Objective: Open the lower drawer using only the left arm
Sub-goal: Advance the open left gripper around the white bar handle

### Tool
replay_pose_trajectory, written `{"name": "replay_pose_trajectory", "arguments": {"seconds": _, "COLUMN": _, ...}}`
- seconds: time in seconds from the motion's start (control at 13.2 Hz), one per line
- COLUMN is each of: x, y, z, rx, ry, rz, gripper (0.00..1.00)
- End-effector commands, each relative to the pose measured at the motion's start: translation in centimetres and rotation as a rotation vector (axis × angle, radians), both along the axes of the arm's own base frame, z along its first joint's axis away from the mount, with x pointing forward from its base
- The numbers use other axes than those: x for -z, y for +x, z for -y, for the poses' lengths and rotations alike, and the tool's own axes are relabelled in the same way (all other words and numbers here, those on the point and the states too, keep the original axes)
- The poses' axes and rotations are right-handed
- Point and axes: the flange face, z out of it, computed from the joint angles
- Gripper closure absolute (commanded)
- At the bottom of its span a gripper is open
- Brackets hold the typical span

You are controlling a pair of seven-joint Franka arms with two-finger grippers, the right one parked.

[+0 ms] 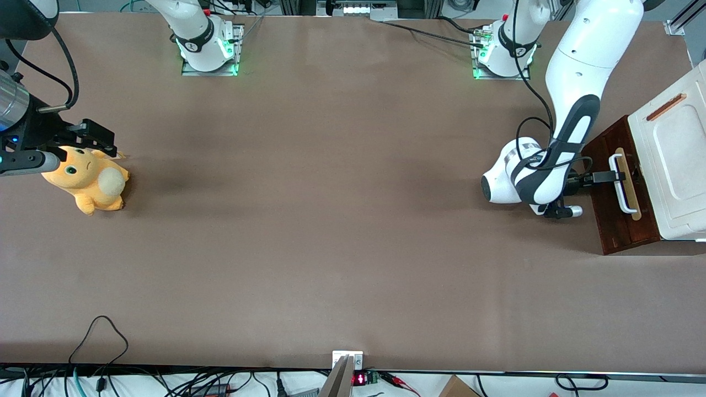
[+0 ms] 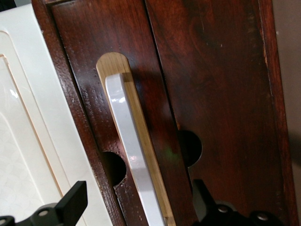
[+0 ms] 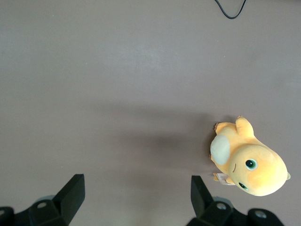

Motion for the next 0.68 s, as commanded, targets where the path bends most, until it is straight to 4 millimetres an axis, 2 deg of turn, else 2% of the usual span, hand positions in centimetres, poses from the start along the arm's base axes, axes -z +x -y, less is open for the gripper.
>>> {"name": "replay_pose_trajectory", "arguments": {"seconds": 0.0, "x": 0.05, "y": 0.93, "z": -1.26, "rx": 0.007, "ry": 0.008, "rz": -0.005, "gripper": 0.03}}
{"name": "replay_pose_trajectory", "arguments": {"seconds": 0.15, "x": -0.23, "y": 1.21, "z": -1.96, "rx": -0.007, "ry": 0.005, "rz": 0.004, "gripper": 0.06}}
{"name": "replay_pose_trajectory", "arguments": {"seconds": 0.6, "x": -0.27, "y": 1.34, "z": -2.20, "rx": -0.012, "ry": 0.004, "rz": 0.004, "gripper": 0.15}}
